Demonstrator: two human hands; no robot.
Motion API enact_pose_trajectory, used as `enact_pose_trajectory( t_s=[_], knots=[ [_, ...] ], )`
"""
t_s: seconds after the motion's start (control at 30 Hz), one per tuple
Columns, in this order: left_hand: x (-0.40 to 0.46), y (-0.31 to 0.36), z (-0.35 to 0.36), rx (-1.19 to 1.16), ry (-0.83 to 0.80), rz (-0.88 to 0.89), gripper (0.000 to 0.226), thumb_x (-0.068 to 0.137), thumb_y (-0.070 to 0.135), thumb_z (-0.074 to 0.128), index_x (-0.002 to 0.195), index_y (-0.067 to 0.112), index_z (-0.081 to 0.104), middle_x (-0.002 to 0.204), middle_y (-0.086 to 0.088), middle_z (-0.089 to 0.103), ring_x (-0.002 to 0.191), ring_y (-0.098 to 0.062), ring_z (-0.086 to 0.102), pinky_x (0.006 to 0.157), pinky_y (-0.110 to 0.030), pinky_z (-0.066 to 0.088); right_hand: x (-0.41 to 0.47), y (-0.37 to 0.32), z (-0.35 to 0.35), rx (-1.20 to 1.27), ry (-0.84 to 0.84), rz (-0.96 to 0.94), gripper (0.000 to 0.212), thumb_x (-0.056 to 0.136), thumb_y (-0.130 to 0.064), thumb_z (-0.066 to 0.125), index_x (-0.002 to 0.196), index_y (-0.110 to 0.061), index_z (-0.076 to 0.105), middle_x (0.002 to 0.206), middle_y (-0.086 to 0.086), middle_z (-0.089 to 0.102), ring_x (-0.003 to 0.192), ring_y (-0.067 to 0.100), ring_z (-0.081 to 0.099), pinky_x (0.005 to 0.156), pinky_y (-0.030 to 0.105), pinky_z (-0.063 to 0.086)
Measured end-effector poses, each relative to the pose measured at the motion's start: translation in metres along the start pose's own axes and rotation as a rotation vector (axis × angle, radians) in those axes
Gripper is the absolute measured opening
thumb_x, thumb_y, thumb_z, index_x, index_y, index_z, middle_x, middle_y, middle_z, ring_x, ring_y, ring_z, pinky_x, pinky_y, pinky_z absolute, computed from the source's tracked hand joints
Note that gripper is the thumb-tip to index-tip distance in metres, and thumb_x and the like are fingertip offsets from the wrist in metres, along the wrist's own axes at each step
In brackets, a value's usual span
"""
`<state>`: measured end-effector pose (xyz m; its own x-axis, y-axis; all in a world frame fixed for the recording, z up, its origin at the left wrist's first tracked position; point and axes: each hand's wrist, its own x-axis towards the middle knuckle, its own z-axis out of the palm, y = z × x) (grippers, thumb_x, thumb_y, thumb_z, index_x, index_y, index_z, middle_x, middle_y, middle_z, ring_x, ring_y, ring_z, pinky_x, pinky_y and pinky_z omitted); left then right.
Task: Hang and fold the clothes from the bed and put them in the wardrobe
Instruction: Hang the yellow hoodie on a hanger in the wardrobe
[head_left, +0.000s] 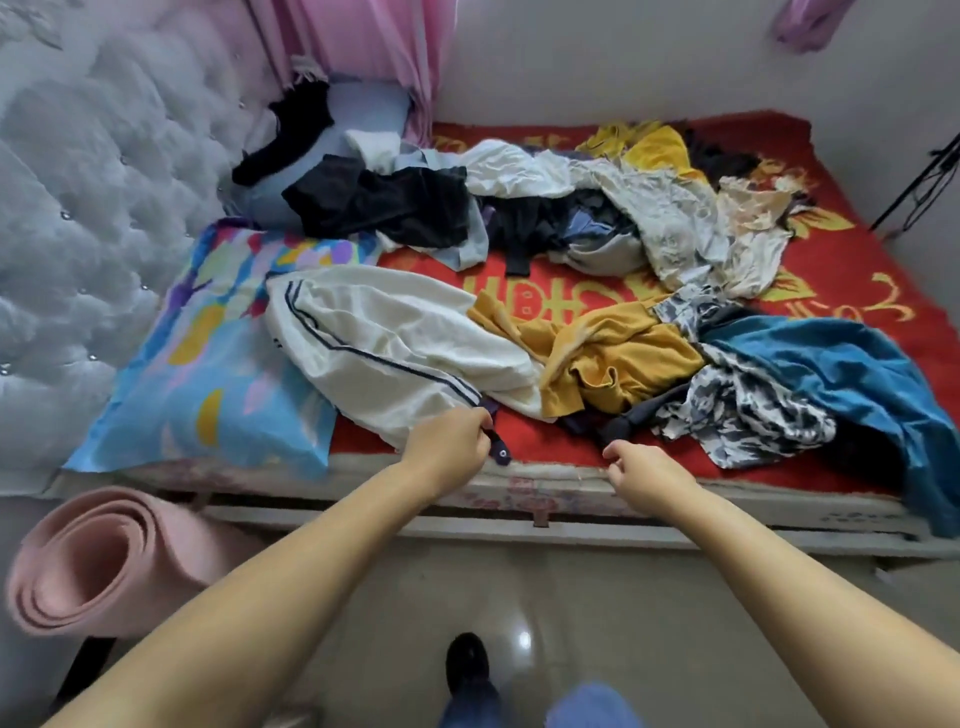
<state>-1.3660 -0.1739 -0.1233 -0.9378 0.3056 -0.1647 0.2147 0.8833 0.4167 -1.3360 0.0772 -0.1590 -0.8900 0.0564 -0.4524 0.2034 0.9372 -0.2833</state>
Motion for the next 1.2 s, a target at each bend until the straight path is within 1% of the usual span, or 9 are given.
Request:
enact_pose_trajectory(
  t_s=[0.23, 0.37, 0.47, 0.63, 0.87, 0.93, 1.03, 1.13, 1.2],
  knots=[
    [0.097, 0.034, 0.021, 0.083, -0.127, 0.095, 0.024, 0.088, 0.020, 0.042, 0.100, 0.015, 0.062, 0.103, -0.003, 0.064, 0.096, -0.026, 0.060, 0.072, -0.036, 0.047, 0.043, 0.054, -0.014, 0.114, -0.032, 0.150, 0.038, 0.095, -0.022, 0.040, 0.132, -0.018, 0.052, 0.125, 0.006, 0.061, 0.110, 0.024, 0.058, 0.082, 0.030, 0.045],
    [0.161, 0.064, 0.041, 0.076, -0.177, 0.150, 0.031, 0.093, 0.022, 0.040, 0.115, 0.020, 0.061, 0.115, -0.001, 0.063, 0.105, -0.024, 0.059, 0.077, -0.034, 0.048, 0.090, 0.099, -0.034, 0.136, -0.062, 0.196, 0.039, 0.094, -0.022, 0.040, 0.131, -0.019, 0.052, 0.128, 0.005, 0.060, 0.114, 0.023, 0.056, 0.088, 0.031, 0.045],
    [0.218, 0.089, 0.059, 0.088, -0.200, 0.150, 0.027, 0.094, 0.023, 0.041, 0.112, 0.017, 0.060, 0.109, -0.004, 0.064, 0.098, -0.025, 0.060, 0.076, -0.040, 0.052, 0.139, 0.133, -0.055, 0.139, -0.077, 0.185, 0.037, 0.095, -0.022, 0.040, 0.130, -0.019, 0.053, 0.128, 0.007, 0.060, 0.116, 0.025, 0.055, 0.089, 0.032, 0.044],
    [0.314, 0.130, 0.112, 0.080, -0.237, 0.084, 0.029, 0.094, 0.022, 0.042, 0.115, 0.016, 0.060, 0.113, -0.004, 0.062, 0.103, -0.026, 0.058, 0.079, -0.037, 0.049, 0.238, 0.188, -0.080, 0.121, -0.116, 0.134, 0.037, 0.095, -0.019, 0.037, 0.128, -0.016, 0.052, 0.121, 0.009, 0.061, 0.099, 0.024, 0.058, 0.070, 0.031, 0.045],
    [0.423, 0.121, 0.203, 0.228, -0.277, 0.017, 0.043, 0.096, 0.026, 0.043, 0.138, 0.019, 0.040, 0.137, -0.010, 0.042, 0.125, -0.029, 0.039, 0.101, -0.042, 0.039, 0.370, 0.236, -0.049, 0.157, -0.012, 0.020, 0.055, 0.096, -0.021, 0.047, 0.148, -0.011, 0.028, 0.152, 0.009, 0.029, 0.138, 0.025, 0.030, 0.111, 0.039, 0.033],
    [0.455, 0.107, 0.224, 0.294, -0.285, -0.037, 0.058, 0.096, 0.035, 0.046, 0.148, 0.023, 0.023, 0.154, -0.012, 0.020, 0.142, -0.029, 0.017, 0.115, -0.047, 0.020, 0.397, 0.247, -0.029, 0.141, -0.019, -0.006, 0.068, 0.096, -0.034, 0.052, 0.151, -0.014, 0.018, 0.157, 0.008, 0.019, 0.144, 0.024, 0.019, 0.117, 0.038, 0.023],
    [0.488, 0.084, 0.254, 0.329, -0.390, -0.197, 0.091, 0.090, 0.054, 0.053, 0.152, 0.027, -0.008, 0.160, -0.011, -0.008, 0.147, -0.029, -0.007, 0.115, -0.056, 0.007, 0.419, 0.262, 0.004, 0.023, -0.165, -0.035, 0.086, 0.091, -0.050, 0.054, 0.153, -0.019, 0.004, 0.160, 0.008, 0.005, 0.147, 0.024, 0.006, 0.118, 0.040, 0.018],
    [0.498, 0.064, 0.280, 0.262, -0.475, -0.308, 0.102, 0.084, 0.059, 0.058, 0.151, 0.028, -0.012, 0.157, -0.011, 0.011, 0.145, -0.030, 0.011, 0.111, -0.060, 0.017, 0.424, 0.268, 0.034, -0.051, -0.150, -0.037, 0.082, 0.091, -0.045, 0.056, 0.152, -0.021, 0.008, 0.160, 0.010, 0.001, 0.148, 0.026, 0.000, 0.117, 0.044, 0.018],
    [0.497, 0.057, 0.289, 0.253, -0.444, -0.301, 0.088, 0.087, 0.046, 0.061, 0.151, 0.026, 0.003, 0.148, -0.009, 0.030, 0.137, -0.030, 0.029, 0.105, -0.058, 0.029, 0.425, 0.266, 0.043, 0.017, 0.025, -0.001, 0.059, 0.092, -0.031, 0.057, 0.145, -0.018, 0.032, 0.155, 0.012, 0.021, 0.144, 0.026, 0.014, 0.112, 0.045, 0.025]
  ],
)
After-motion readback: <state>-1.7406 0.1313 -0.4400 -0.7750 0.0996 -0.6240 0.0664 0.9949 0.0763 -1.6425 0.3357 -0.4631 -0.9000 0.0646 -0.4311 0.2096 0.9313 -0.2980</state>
